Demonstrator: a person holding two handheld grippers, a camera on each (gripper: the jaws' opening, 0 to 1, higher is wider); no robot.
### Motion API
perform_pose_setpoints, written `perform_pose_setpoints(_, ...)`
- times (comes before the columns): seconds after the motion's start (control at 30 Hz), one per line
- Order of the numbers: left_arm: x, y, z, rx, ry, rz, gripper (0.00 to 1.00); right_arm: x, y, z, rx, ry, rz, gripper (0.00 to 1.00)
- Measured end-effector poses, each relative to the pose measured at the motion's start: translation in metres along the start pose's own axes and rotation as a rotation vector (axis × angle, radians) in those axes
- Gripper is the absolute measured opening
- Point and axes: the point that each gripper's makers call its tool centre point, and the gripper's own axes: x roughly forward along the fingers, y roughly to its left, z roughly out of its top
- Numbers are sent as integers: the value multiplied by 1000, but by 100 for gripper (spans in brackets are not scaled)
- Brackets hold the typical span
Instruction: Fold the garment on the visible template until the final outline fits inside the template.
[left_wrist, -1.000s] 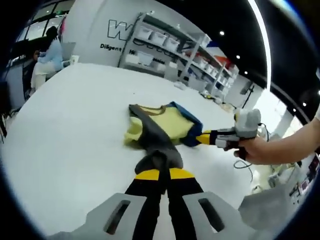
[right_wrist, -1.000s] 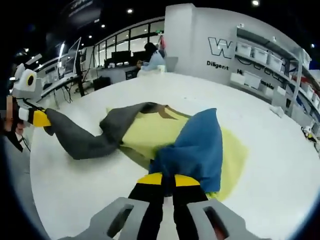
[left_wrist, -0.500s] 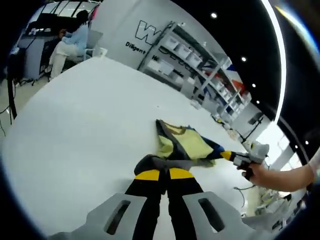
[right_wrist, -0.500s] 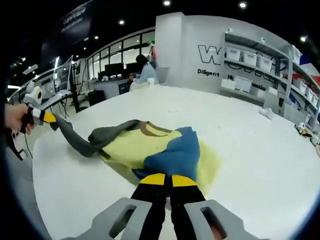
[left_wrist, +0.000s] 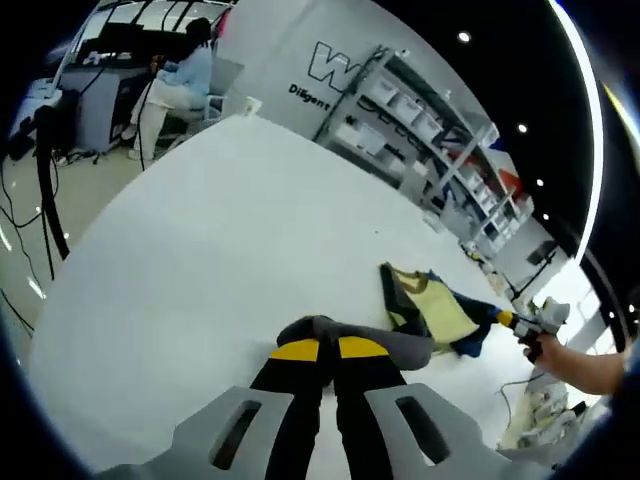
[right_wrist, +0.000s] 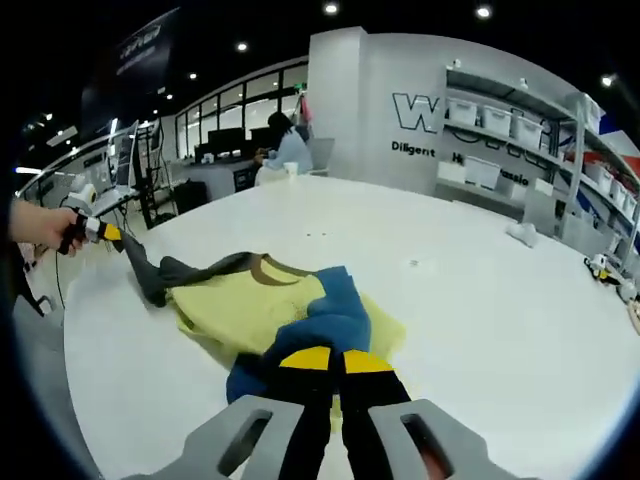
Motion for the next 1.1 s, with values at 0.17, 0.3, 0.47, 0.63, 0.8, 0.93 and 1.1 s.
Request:
perform_pose_setpoints(0.17,-3,14,2,16,10,59,6,-3,-22,-3,9,10,-20,0)
perform_pose_setpoints(0.3,-9,31,2,11,22,114,6,-6,-44,-8,23,18,-45,0)
perform_pose_setpoints(0.47,-16,52,4,4,25,180,6,-8,-73,-18,37,47,-65,0)
perform_pose_setpoints(0.63,-20,68,5,16,39,224,6,-6,-91,-27,19,83,-68,0)
perform_pose_setpoints(0.8,-22,84,7,31,66,262,6,-5,-100,-37,7,118,-31,0)
perform_pose_setpoints(0.93,-20,89,9,43,82,282,6,-1,-100,-49,-5,158,23,0)
perform_pose_setpoints(1.1,-15,98,12,55,98,310,6,4,-99,-53,7,169,42,0)
